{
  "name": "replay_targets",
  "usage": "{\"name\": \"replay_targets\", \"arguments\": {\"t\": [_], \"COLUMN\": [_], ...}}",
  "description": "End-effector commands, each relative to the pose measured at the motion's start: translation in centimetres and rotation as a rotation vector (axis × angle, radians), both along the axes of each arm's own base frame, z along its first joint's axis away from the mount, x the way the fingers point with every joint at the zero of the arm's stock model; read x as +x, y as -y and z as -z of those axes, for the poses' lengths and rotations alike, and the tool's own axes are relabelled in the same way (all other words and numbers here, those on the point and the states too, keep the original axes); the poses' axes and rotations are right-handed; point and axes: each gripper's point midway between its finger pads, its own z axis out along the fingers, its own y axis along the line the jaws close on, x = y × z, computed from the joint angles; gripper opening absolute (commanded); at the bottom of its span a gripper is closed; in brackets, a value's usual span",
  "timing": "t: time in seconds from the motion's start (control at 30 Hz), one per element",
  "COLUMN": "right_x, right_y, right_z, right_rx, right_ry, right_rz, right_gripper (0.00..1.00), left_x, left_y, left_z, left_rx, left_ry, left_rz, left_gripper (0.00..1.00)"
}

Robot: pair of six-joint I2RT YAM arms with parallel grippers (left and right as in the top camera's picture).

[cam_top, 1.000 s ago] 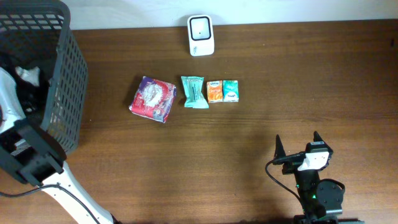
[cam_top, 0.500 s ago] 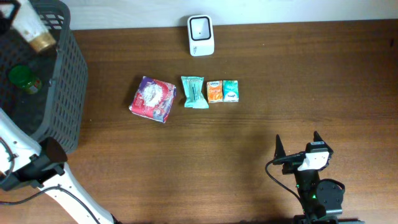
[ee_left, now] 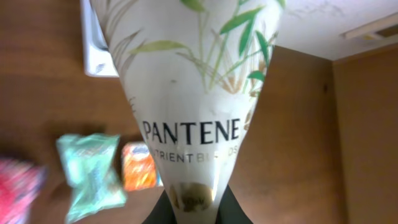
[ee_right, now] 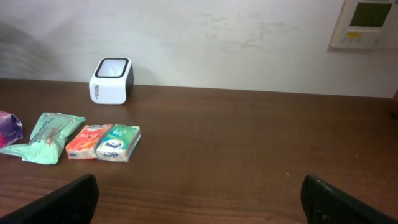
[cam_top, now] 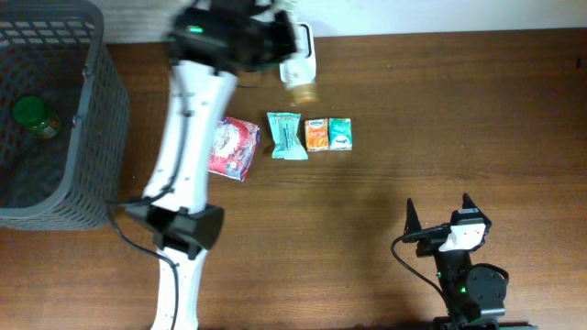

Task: Scan the item barcode
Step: 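Carry the Pantene tube past the scanner and lay it right of the packs, then reach the left gripper into the basket and grasp the green-capped jar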

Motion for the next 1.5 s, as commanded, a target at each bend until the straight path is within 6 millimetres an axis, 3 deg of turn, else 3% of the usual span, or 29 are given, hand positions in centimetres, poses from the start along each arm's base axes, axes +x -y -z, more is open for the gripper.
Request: {"name": "replay_targets", "arguments": {"t": [0.0,0.13,0.27,0.43,0.5,0.53,0.7,0.77,0.87,0.97,1.0,1.07,1.1,1.17,1.2,1.27,1.3,1.4,1.47], "right_x": [0.0,0.0,0.0,0.0,0.0,0.0,0.0,0.0,0.0,0.0,0.0,0.0,0.0,0.0,0.0,0.0,0.0,0.0,0.0], "right_y": [0.2,0.2,0.2,0.2,0.2,0.2,0.2,0.2,0.2,0.2,0.2,0.2,0.2,0.2,0.2,0.2,0.2,0.2,0.2], "right_z": [0.4,0.4,0.4,0.4,0.4,0.4,0.4,0.4,0.4,0.4,0.4,0.4,0.4,0.4,0.4,0.4,0.4,0.4,0.4], "right_rx": [0.010,0.010,0.010,0.010,0.010,0.010,0.010,0.010,0.010,0.010,0.010,0.010,0.010,0.010,0.010,0.010,0.010,0.010,0.010], "right_ry": [-0.006,-0.005,-0.005,-0.005,-0.005,-0.005,-0.005,-0.005,-0.005,-0.005,-0.005,-0.005,-0.005,-0.006,-0.006,-0.005,-0.005,-0.006,-0.005], "right_rz": [0.010,0.010,0.010,0.010,0.010,0.010,0.010,0.010,0.010,0.010,0.010,0.010,0.010,0.010,0.010,0.010,0.010,0.010,0.010], "right_gripper": [0.99,0.99,0.99,0.99,0.99,0.99,0.99,0.99,0.99,0.99,0.99,0.99,0.99,0.99,0.99,0.99,0.99,0.99,0.99], "left_x": [0.1,-0.6,-2.5,-3.5,-3.7,-3.8,-3.3,-2.5,-0.8,0.8,1.2,1.8,2.2,2.2,1.8,1.0,0.2,-2.6,-4.0], "left_y": [5.2,10.6,13.0,14.2,14.5,14.7,14.5,14.0,12.1,5.8,2.9,-3.1,-8.6,-16.2,-23.9,-30.9,-34.3,-42.3,-45.9], "left_z": [3.6,11.5,17.6,19.8,20.0,20.0,19.3,17.5,11.2,2.7,-0.3,-4.2,-6.5,-8.4,-9.2,-8.8,-7.9,-4.1,-1.7], "left_rx": [0.067,0.059,0.081,0.076,0.076,0.080,0.070,0.048,0.025,0.067,0.082,0.108,0.146,0.204,0.283,0.377,0.418,0.494,0.504], "left_ry": [0.034,-0.003,-0.028,-0.019,-0.018,-0.016,0.003,0.028,0.166,0.326,0.378,0.435,0.462,0.472,0.469,0.432,0.387,0.210,0.119], "left_rz": [0.003,0.055,0.104,0.130,0.136,0.137,0.131,0.148,0.218,0.194,0.162,0.046,-0.067,-0.229,-0.381,-0.501,-0.562,-0.722,-0.781], "left_gripper": [0.03,0.05,0.11,0.18,0.22,0.30,0.31,0.31,0.38,0.42,0.44,0.49,0.50,0.53,0.59,0.66,0.74,0.89,0.91]}}
